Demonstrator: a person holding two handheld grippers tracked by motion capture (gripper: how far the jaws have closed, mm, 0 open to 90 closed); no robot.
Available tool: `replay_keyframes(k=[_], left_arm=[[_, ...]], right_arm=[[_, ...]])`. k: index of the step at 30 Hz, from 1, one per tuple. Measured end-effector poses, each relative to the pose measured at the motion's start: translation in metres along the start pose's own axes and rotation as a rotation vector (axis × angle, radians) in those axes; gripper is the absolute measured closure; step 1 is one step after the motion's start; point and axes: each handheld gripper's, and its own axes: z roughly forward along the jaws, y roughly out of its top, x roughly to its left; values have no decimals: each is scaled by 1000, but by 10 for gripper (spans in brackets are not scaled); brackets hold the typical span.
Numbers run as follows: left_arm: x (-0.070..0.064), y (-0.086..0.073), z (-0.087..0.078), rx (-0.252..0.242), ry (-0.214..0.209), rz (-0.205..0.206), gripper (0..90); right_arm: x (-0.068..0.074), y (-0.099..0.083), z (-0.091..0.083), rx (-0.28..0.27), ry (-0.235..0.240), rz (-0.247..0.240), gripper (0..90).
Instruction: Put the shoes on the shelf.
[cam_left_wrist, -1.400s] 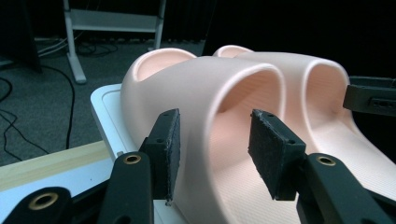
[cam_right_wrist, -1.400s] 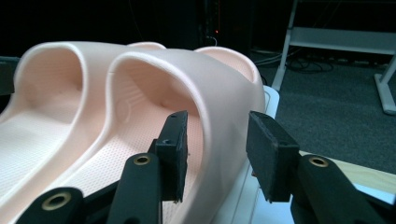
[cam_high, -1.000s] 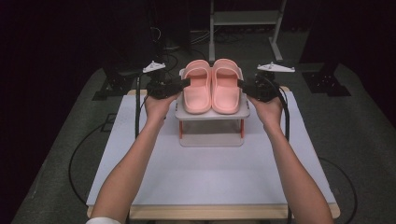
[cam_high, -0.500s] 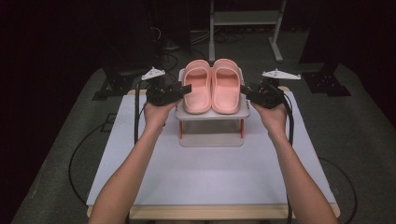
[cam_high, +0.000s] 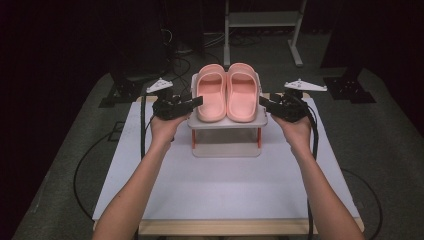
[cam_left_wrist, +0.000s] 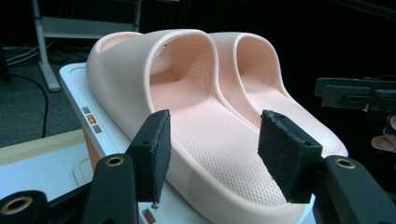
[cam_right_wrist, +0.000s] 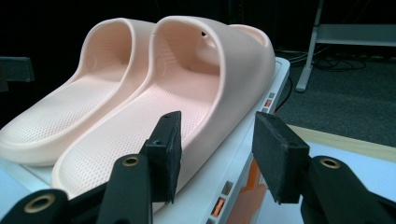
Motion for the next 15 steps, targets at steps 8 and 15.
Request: replay_keyframes(k=[8,15], left_arm=[[0,-4,-11,-6,-5,1,434],[-2,-10,-20,-13,-20,-2,422]], right_arm=[[2,-5,-7,-1,16,-7,507],[3,-10,-14,-3,28,-13,496]])
